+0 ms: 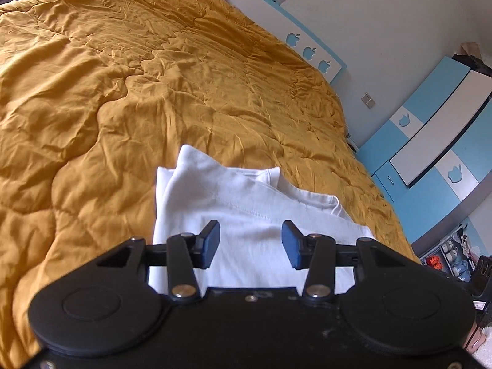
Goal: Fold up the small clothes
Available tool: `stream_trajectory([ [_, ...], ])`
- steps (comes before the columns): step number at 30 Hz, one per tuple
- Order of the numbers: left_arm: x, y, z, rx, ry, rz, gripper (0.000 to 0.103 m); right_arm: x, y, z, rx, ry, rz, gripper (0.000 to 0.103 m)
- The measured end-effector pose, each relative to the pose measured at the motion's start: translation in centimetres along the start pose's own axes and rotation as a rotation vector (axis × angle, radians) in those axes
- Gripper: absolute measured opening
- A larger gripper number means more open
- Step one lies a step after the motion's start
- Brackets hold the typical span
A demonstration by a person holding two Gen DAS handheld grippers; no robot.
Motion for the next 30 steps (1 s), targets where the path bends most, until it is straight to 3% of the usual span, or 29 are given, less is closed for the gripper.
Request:
stream_trajectory([
  [3, -4.1, 3.9, -0.4, 0.032, -0.064, 0.009, 0.047, -2.7, 1.7, 4.4, -0.108, 0.017, 0.018, 0.049],
  [5, -6.8, 6.6, 0.7, -0.034, -0.089, -0.013, 0.048, -4.9, 3.1, 4.9, -0.070, 0.041, 0.015, 0.049],
  [10, -9.2, 12.0, 5.3, -0.408, 0.008, 0.020, 0.049, -9.7, 9.3, -1.0, 0.454, -0.005, 0.009, 0.053],
  [13, -8.8, 13.9, 5.7, -0.453, -0.004, 0.014, 0.049, -11.2, 13.5, -3.9, 0.657, 0.058, 0.003, 0.054],
  [17, -7.9, 14.1, 5.6, -0.508, 0.013, 0.002, 0.050, -11.5, 16.5, -6.1, 0.890, 0.024, -0.037, 0.054],
  [20, -6.8, 14.0, 6.4, -0.618, 0.036, -0.020, 0.050, -10.7, 17.4, -6.6, 0.984, 0.028, -0.066, 0.054],
  [25, -5.4, 12.8, 7.0, -0.684, 0.052, -0.117, 0.050, -9.1, 17.1, -7.1, 1.105, 0.048, -0.152, 0.056],
  [28, -5.4, 12.8, 6.7, -0.670, 0.068, -0.146, 0.038, -8.6, 17.5, -7.4, 1.202, 0.053, -0.200, 0.060],
  [29, -5.6, 12.9, 6.6, -0.660, 0.065, -0.153, 0.016, -8.7, 17.5, -7.3, 1.212, 0.059, -0.209, 0.060],
  [30, -5.6, 13.1, 6.7, -0.665, 0.075, -0.151, 0.009, -8.7, 17.5, -7.2, 1.209, 0.061, -0.214, 0.057],
])
Point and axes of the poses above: each gripper's, at about its wrist camera, not at the fingertips, and x roughly the way its jaws point, z to its left, y to its underside, the point moved 2 cm from there along x, roughly the way its jaws point, and after that the axes turned 8 degrees about -x, right-handed, at the moved point
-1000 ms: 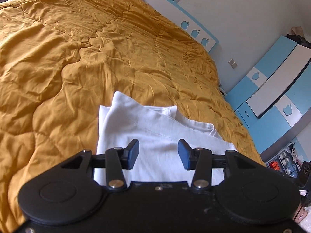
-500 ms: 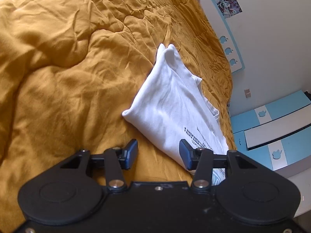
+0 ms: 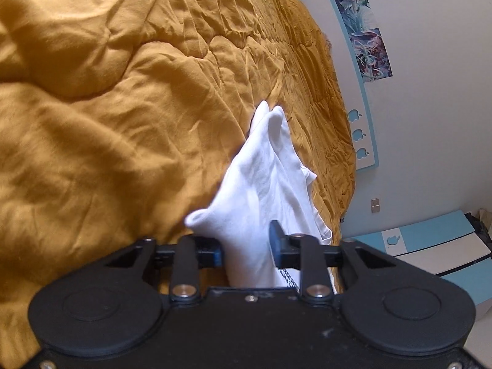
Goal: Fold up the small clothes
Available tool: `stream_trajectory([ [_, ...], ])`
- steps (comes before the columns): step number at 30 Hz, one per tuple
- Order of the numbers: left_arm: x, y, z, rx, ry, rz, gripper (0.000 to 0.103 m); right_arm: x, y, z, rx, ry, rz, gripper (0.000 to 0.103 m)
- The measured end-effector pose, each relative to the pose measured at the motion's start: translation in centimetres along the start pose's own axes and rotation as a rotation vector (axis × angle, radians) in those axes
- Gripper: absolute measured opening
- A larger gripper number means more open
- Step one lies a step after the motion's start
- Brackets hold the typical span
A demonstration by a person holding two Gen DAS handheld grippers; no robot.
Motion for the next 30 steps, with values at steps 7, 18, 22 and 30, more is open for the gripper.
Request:
stream_trajectory([
  [7, -0.6, 0.0, -0.4, -0.019, 0.014, -0.003, 0.008, -1.1, -0.1, -1.0, 0.037, -0.012, 0.014, 0.015],
  [18, -8.0, 1.8, -5.1, 0.106, 0.093, 0.023, 0.004, -8.2, -1.1, 2.9, -0.037, -0.050, -0.017, 0.014],
  [22, -11.0, 4.4, -2.2, 0.053, 0.046, 0.063, 0.004, -11.4, 0.7, 0.6, -0.015, 0.009, 0.039, 0.014],
  [30, -13.4, 6.1, 0.8, 0.071, -0.051, 0.043, 0.015, -13.5, 2.1, -2.4, 0.001, 0.084, 0.073, 0.033],
])
Point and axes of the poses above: each gripper's, at about its wrist camera, not at the fingertips, and x roughly the way its jaws point, z to its left, y to its underside, the point moved 2 cm from there along x, roughly the way its jaws point, and after that the axes turned 8 degrees about -x, right-handed, at the moved point
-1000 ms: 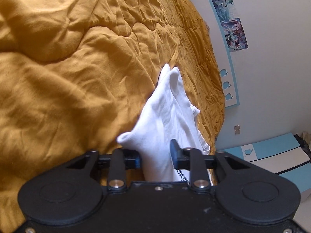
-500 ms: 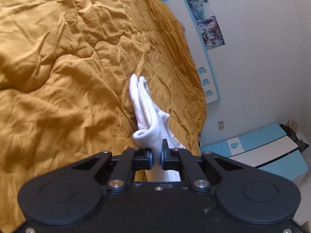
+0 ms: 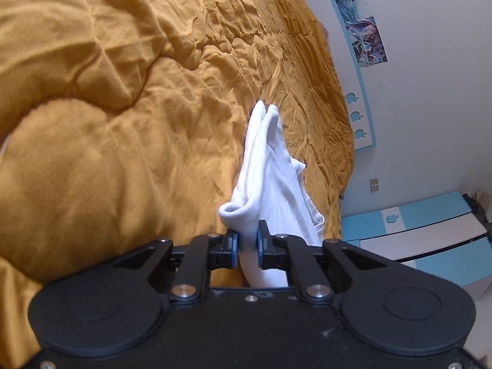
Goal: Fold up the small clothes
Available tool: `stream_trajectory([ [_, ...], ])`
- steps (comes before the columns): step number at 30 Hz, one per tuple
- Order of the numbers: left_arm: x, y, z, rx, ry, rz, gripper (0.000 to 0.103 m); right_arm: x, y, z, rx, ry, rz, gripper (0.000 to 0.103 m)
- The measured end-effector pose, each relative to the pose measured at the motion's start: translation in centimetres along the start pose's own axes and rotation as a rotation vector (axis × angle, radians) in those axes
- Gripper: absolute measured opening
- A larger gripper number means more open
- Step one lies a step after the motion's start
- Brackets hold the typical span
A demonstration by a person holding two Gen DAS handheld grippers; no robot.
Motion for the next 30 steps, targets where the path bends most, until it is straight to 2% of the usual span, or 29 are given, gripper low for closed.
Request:
stream_trajectory([
  [2, -1.3, -0.5, -1.5, 0.116, -0.070, -0.054, 0.022, -1.2, -0.7, 1.2, -0.121, 0.043, -0.038, 0.039],
  [4, -2.7, -0.9, -3.3, 0.216, -0.127, -0.130, 0.027, -2.4, -1.4, 3.2, -0.311, 0.113, -0.101, 0.045],
  [5, -3.0, -1.3, -4.3, 0.258, -0.144, -0.165, 0.028, -2.6, -1.7, 4.4, -0.393, 0.138, -0.131, 0.054],
  [6, -3.0, -1.7, -5.5, 0.306, -0.130, -0.189, 0.029, -2.6, -2.0, 5.7, -0.462, 0.141, -0.156, 0.057],
  [7, -2.7, -2.1, -6.4, 0.336, -0.108, -0.187, 0.038, -2.2, -2.2, 7.1, -0.520, 0.120, -0.164, 0.057],
  [8, -1.9, -2.8, -7.4, 0.361, -0.088, -0.176, 0.043, -1.6, -2.0, 8.9, -0.582, 0.087, -0.158, 0.057],
  [10, -0.1, -4.2, -8.4, 0.375, -0.068, -0.169, 0.043, 0.0, -0.7, 12.2, -0.731, 0.029, -0.127, 0.059],
  [12, 2.0, -5.8, -8.9, 0.396, -0.078, -0.154, 0.043, 2.2, 2.0, 15.7, -0.911, -0.025, -0.073, 0.068],
  [15, 5.8, -8.5, -8.8, 0.405, -0.110, -0.079, 0.043, 5.1, 5.9, 18.7, -1.050, -0.125, 0.032, 0.068],
  [18, 9.2, -10.1, -8.8, 0.453, -0.190, -0.029, 0.043, 7.6, 11.0, 21.6, -1.261, -0.154, 0.128, 0.068],
  [20, 11.1, -10.7, -8.6, 0.488, -0.240, 0.000, 0.043, 8.3, 14.3, 22.7, -1.421, -0.147, 0.140, 0.068],
  [25, 13.9, -10.9, -7.9, 0.517, -0.273, 0.051, 0.044, 8.0, 21.8, 23.1, -1.804, -0.151, 0.149, 0.068],
  [27, 14.7, -10.7, -8.0, 0.547, -0.286, 0.056, 0.044, 7.6, 24.2, 22.6, -1.932, -0.150, 0.133, 0.076],
  [30, 15.5, -10.6, -8.0, 0.554, -0.279, 0.075, 0.045, 7.3, 27.5, 21.5, -2.118, -0.144, 0.066, 0.077],
])
Point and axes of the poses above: each gripper's, at about its wrist camera, not at the fingertips, and x roughly the way its jaws point, z to its left, y to its underside, the point moved 2 cm from there along x, roughly the way its jaws point, and after that the axes turned 8 degrees about -x, right-handed, at the moved point
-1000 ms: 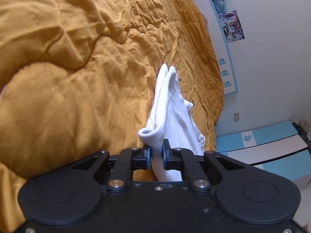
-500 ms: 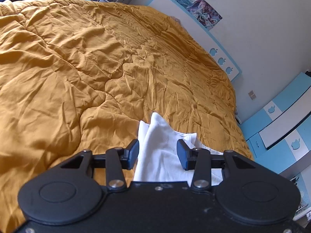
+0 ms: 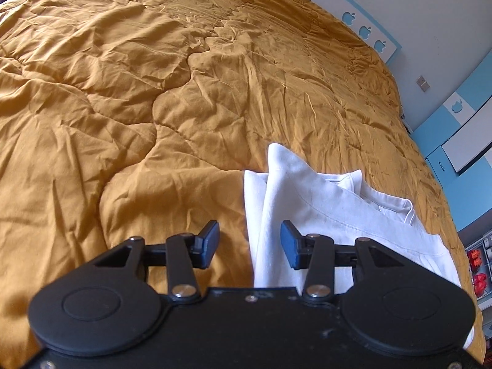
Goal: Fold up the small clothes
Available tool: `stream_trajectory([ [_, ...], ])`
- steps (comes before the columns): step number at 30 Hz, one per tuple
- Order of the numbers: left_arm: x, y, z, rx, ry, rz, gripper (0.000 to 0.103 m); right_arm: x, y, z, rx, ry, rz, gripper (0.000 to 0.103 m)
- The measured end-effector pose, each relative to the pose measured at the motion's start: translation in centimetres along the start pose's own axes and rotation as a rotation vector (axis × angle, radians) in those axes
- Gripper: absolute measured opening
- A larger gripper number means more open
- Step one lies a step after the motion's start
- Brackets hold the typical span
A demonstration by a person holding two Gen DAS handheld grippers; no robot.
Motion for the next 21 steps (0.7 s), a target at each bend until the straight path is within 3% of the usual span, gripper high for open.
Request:
stream_trajectory([
  [4, 1.1, -0.3, -0.5, 0.017, 0.012, 0.017, 0.046, 0.2, -1.4, 2.3, -0.131, 0.086, -0.031, 0.077],
  [16, 3.9, -2.3, -0.9, 0.055, 0.076, 0.088, 0.047, 2.6, -6.3, 3.2, -0.192, 0.096, -0.043, 0.077],
  [21, 5.9, -3.7, 0.1, -0.026, 0.142, 0.150, 0.047, 3.5, -7.7, 3.5, -0.198, 0.104, -0.020, 0.076],
])
Point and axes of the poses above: each gripper's, at about its wrist camera, not at the fingertips, and x roughly the way its jaws point, z to its left, y to its underside, the point moved 2 cm from there along x, roughly the way its jaws point, and after that the axes turned 8 degrees about -x, right-handed, at the moved point
